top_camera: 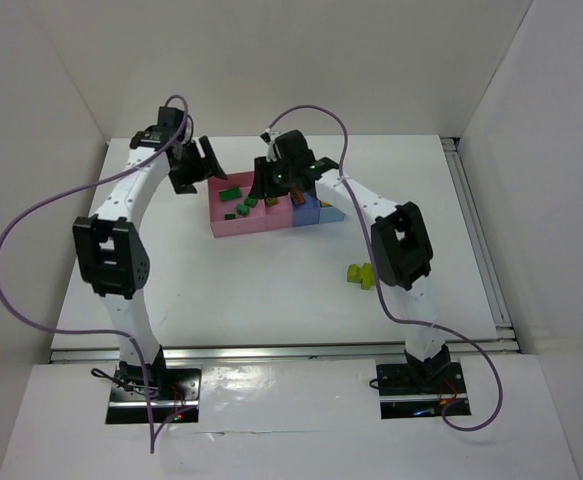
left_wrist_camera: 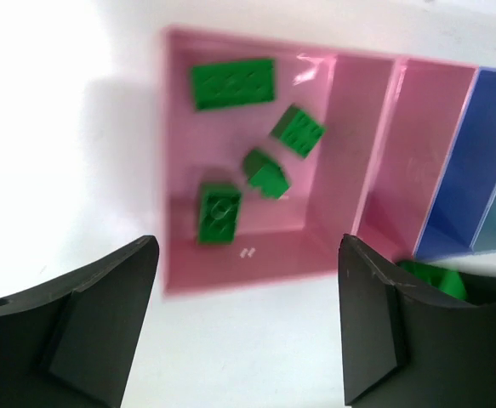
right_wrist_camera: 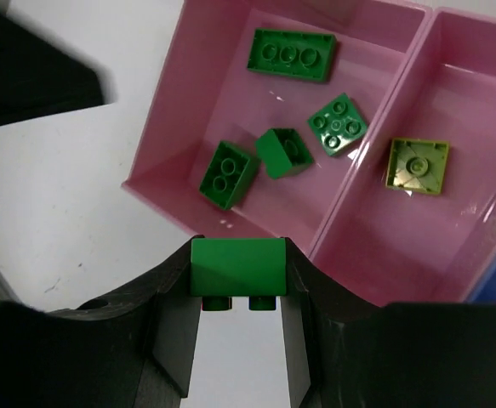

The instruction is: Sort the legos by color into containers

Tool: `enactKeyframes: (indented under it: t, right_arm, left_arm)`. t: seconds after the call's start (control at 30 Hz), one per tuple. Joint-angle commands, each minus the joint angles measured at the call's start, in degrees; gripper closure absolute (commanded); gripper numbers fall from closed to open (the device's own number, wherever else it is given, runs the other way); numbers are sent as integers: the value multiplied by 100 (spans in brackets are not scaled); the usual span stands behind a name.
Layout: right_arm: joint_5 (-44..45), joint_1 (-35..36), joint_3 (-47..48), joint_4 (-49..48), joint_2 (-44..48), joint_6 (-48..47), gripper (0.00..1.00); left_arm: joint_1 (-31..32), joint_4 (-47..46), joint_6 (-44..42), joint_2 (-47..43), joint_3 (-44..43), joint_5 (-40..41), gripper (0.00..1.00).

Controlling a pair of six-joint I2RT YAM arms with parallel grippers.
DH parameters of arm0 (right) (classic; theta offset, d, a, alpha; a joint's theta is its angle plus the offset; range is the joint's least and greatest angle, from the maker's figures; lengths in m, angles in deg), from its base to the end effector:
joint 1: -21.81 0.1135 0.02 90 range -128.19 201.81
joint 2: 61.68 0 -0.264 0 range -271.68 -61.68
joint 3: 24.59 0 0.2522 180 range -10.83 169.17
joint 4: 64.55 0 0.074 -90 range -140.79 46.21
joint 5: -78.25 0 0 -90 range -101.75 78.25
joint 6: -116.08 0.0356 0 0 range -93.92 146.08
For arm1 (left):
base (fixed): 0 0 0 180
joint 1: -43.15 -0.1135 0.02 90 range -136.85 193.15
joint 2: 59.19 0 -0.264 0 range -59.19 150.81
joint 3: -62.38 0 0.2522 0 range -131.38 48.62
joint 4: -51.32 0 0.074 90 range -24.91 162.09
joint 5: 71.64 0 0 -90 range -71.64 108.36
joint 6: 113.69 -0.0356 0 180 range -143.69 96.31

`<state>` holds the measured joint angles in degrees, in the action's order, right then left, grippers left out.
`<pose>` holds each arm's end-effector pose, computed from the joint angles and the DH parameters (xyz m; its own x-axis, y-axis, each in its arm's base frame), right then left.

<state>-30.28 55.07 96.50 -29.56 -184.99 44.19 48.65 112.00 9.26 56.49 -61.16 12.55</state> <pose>0.4142 0.2852 0.2592 -0.7081 -0.1119 -0.6972 -0.5382 0.7247 0.4302 0.4479 -0.0468 0.2987 -0.7505 -0.4714 -0.4632 -0.3002 0.8676 -0.3964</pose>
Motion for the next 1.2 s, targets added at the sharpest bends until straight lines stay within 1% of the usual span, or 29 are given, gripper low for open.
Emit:
enactKeyframes:
  t: [0.0, 0.07, 0.1, 0.13, 0.17, 0.23, 0.27, 0.33, 0.37, 0.4, 0.43, 0.47, 0.5, 0.53, 0.57, 0.6, 0.63, 0.67, 0.7, 0.73, 0.77, 0.87, 0.9, 0.93, 0.97, 1.1, 1.17]
  right_arm:
    - [305, 164, 604, -84, -377, 0, 61]
    - [367, 216, 1086, -6, -667, 0, 39]
    - [454, 269, 1332, 108, -973, 0, 30]
    - [542, 269, 1865, 370, -1107, 0, 18]
    - [665, 339, 2088, 460, -1204, -61, 15]
    - [911, 409, 2327, 548, -1152, -123, 13]
    - [1042, 410, 2145, 418, -1021, -123, 13]
    - [1394, 410, 1645, 119, -372, -123, 13]
    - [1508, 410, 1051, -161, -135, -123, 14]
    - [1788, 410, 757, -250, 103, -71, 19]
    - [1939, 410, 467, -304, 584, -71, 23]
    - [2088, 410, -162, -304, 832, -18, 27]
    - [2464, 410, -516, -356, 1087, 69, 33]
    - [2615, 410, -894, -357, 1655, 122, 48]
    - [2808, 358, -1281, -357, 1939, 192, 58]
    - [3089, 357, -2059, -235, 2229, 437, 66]
    - [3518, 296, -2432, -129, 2798, 578, 77]
    - [3705, 296, -2793, -6, 3073, 745, 80]
    - [3855, 209, -3440, 291, 3328, 1095, 82]
    - [4109, 77, -3725, 485, 3574, 1307, 82]
    - [4163, -20, -4207, 661, 3994, 1501, 78]
    - [3963, -442, -4711, 1285, 4471, 1985, 43]
    - [3883, -521, -4939, 1426, 4543, 2064, 26]
    - [3796, -661, -5037, 1567, 4604, 2117, 21]
    - [3629, -715, -5116, 1629, 4727, 2170, 18]
    - [3680, -768, -5310, 1919, 4877, 2337, 17]
    - [3733, -925, -5485, 1990, 4877, 2390, 25]
  left_arm:
    - [-241, 222, 528, -1204, 594, 545, 13]
    - [-294, 221, 581, -1450, 799, 702, 8]
    - [-295, 221, 581, -1539, 948, 703, 7]
    - [-295, 221, 581, -1713, 1028, 756, 4]
    - [-347, 221, 642, -1820, 1124, 756, 3]
    - [-400, 221, 703, -1978, 1335, 808, 3]
    - [-400, 221, 704, -2109, 1406, 809, 3]
    - [-400, 221, 704, -2163, 1546, 809, 3]
    - [-400, 143, 704, -2224, 1599, 670, 3]
    - [-400, 90, 565, -2225, 1652, 590, 5]
    - [-400, 11, 503, -2277, 1652, 511, 6]
    - [-400, -50, 424, -2278, 1826, 353, 8]
    - [-287, -103, 249, -2278, 1880, 352, 10]
    - [-216, -104, 247, -2278, 1881, 413, 13]
    - [-137, -104, 177, -2278, 2020, 535, 13]
    - [20, -51, 107, -2278, 2022, 736, 13]
    - [91, -51, 106, -2278, 2117, 825, 13]
    - [162, 1, 106, -2278, 2231, 896, 13]
    - [232, 2, 54, -2278, 2285, 958, 13]
    - [389, 2, 54, -2278, 2285, 1028, 13]
    - [478, 2, 54, -2278, 2355, 1081, 13]
    - [838, -51, 1, -2278, 2356, 1081, 13]
    - [935, -51, -51, -2278, 2356, 1081, 13]
    - [1127, -51, -104, -2278, 2303, 1081, 13]
    - [1216, -51, -104, -2208, 2303, 1081, 13]
    - [1717, -51, -385, -2102, 1996, 1081, 13]
    - [2023, -51, -508, -2040, 1829, 1029, 14]
